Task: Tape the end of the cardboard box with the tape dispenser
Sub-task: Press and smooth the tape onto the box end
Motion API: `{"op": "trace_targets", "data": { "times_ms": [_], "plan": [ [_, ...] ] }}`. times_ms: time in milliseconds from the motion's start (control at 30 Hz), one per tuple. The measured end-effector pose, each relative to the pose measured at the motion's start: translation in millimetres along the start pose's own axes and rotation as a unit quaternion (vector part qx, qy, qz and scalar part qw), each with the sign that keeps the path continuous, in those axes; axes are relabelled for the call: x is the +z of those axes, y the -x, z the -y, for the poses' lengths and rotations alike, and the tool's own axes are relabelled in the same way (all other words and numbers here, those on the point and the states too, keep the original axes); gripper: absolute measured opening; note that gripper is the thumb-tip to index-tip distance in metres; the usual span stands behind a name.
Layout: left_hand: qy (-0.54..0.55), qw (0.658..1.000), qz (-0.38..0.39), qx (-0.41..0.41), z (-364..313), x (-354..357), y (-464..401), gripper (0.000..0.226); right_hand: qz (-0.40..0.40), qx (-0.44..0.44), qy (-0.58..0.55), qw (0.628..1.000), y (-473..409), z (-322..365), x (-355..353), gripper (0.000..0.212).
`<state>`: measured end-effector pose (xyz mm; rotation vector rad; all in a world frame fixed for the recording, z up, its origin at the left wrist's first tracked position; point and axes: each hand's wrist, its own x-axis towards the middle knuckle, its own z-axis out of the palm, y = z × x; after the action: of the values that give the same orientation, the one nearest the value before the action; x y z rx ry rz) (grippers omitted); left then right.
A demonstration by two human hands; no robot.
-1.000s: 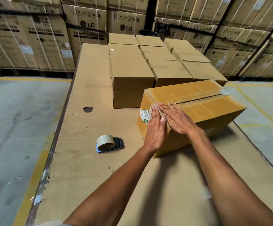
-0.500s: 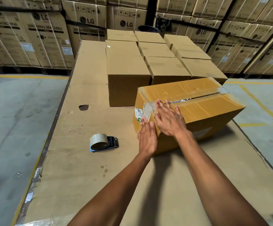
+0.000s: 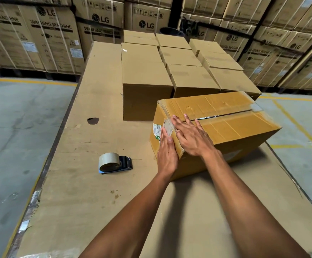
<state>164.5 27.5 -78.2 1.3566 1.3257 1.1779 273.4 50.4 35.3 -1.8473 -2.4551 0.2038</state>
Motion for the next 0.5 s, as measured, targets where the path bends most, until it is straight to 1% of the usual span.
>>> {"op": "trace_targets", "data": {
  "times_ms": [67, 167, 267, 333, 400, 500],
  "plan": [
    [-0.026, 0.999, 0.015, -0.018, 14.1, -2.8, 1.4, 0.085, 0.003, 0.025, 0.006, 1.0, -1.5, 0.1, 1.2, 0.064],
    [-0.044, 0.999, 0.018, -0.024, 13.7, -7.6, 0.1, 0.08, 0.004, 0.052, 0.007, 0.999, -3.3, 0.2, 1.7, 0.068],
    [-0.027, 0.999, -0.018, 0.026, -7.0, -10.5, -4.0, 0.068, -0.007, 0.004, 0.015, 1.0, -1.4, 0.9, -2.1, 0.064],
    [-0.021, 0.998, -0.019, 0.059, -19.8, -10.7, -7.1, 0.063, 0.004, -0.023, 0.009, 1.0, -0.7, 0.4, -5.0, 0.061],
    [-0.018, 0.997, -0.008, 0.068, -22.2, -11.3, -7.8, 0.061, 0.016, -0.022, -0.01, 1.0, -0.7, -0.1, -5.4, 0.06],
    [-0.022, 0.997, -0.002, 0.068, -18.6, -11.4, -7.9, 0.058, 0.006, -0.005, -0.012, 1.0, -0.3, 2.3, -3.0, 0.066]
  ]
}}
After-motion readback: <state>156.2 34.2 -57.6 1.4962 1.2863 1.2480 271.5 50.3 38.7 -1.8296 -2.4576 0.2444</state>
